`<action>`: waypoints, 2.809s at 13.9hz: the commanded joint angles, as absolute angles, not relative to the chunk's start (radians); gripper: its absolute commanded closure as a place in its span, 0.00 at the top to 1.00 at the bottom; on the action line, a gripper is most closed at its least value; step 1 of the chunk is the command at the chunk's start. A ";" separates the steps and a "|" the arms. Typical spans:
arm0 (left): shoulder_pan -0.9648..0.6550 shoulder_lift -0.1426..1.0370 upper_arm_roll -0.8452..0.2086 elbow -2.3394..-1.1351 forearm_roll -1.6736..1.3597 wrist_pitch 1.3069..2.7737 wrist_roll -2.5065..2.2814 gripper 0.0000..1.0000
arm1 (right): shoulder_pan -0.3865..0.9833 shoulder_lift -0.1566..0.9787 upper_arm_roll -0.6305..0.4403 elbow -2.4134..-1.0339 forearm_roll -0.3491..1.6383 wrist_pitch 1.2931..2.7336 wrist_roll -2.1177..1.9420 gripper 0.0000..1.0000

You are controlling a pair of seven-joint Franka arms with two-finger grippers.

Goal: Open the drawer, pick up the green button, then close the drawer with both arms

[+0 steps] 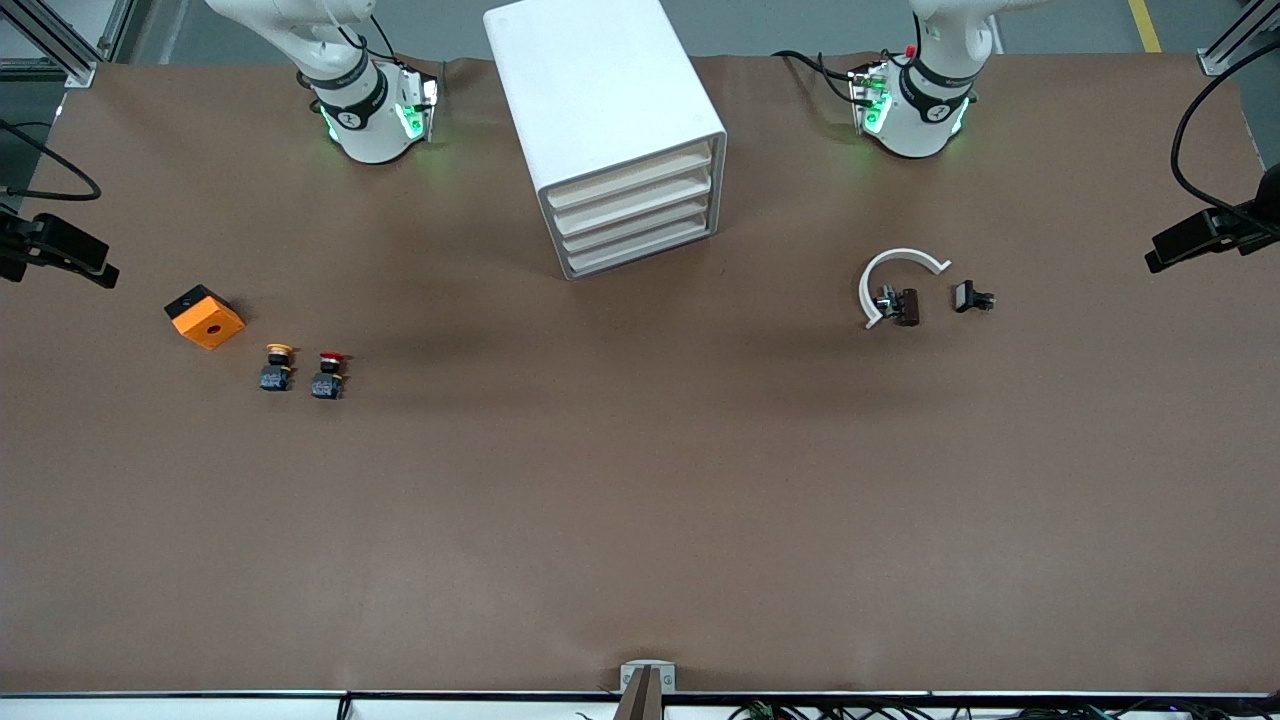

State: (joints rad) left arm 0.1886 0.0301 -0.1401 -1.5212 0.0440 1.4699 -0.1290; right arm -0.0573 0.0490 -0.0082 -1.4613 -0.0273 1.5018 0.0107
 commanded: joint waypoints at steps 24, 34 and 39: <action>0.057 0.537 -0.158 -1.403 -0.175 1.702 -0.388 1.00 | -0.071 0.061 -0.002 -1.436 -0.026 1.494 0.000 1.00; -0.110 0.695 -0.158 -1.401 -0.242 1.810 -0.983 1.00 | -0.071 0.066 -0.002 -1.436 -0.029 1.494 0.000 1.00; -0.186 0.716 -0.156 -1.397 -0.353 1.810 -1.276 1.00 | -0.068 0.066 -0.002 -1.436 -0.029 1.494 0.000 1.00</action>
State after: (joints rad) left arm -0.1618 0.7015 -0.1592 -1.4177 -0.3230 1.8110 -1.1826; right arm -0.0578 0.0547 -0.0098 -1.4593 -0.0273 1.5019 0.0107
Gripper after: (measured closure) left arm 0.000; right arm 0.000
